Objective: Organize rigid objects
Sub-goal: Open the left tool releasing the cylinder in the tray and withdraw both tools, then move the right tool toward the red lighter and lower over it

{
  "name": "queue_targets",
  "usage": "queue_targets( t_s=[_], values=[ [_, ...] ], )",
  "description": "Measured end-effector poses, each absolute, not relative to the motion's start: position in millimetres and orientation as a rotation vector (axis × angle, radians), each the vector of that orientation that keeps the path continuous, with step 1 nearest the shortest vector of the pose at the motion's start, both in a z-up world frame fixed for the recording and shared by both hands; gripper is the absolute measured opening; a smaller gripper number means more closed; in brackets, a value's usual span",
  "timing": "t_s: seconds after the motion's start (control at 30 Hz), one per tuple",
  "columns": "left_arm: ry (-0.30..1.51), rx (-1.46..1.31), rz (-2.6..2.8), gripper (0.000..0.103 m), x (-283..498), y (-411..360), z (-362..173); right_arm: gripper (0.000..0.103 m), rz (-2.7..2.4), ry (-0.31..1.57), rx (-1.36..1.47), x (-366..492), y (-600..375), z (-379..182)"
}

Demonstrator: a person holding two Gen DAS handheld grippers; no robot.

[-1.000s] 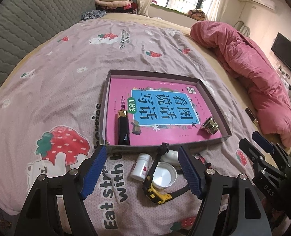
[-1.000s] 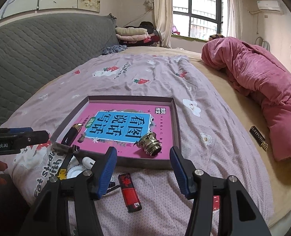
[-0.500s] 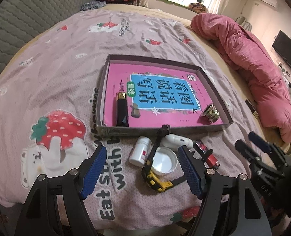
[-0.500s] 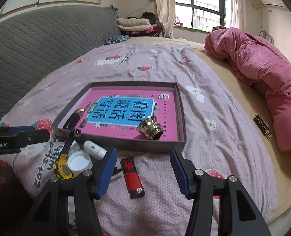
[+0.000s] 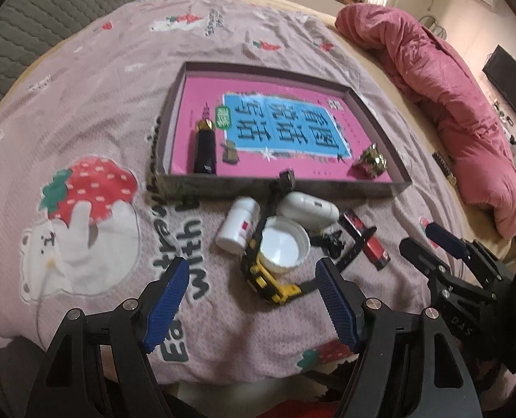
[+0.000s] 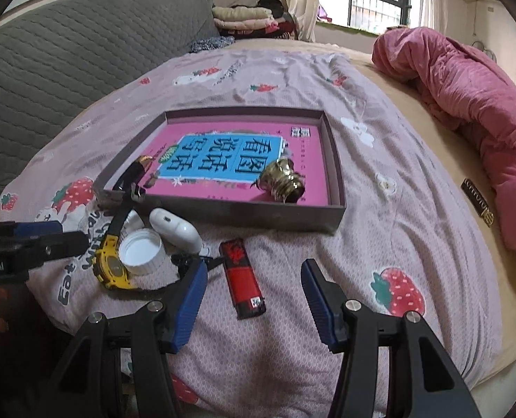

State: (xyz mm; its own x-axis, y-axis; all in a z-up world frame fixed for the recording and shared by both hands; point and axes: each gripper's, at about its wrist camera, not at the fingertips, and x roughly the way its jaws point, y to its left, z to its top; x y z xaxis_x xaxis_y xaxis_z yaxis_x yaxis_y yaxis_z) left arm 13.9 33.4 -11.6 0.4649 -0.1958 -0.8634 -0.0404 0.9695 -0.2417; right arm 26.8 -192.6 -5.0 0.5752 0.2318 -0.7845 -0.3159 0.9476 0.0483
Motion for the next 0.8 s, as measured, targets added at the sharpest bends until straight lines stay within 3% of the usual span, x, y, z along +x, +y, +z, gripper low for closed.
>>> queue_targets(
  t_s=[0.8],
  values=[
    [1.203, -0.295, -0.029, 0.076, 19, 34, -43, 0.056, 0.307, 0.941, -0.131, 30, -190, -18]
  ],
)
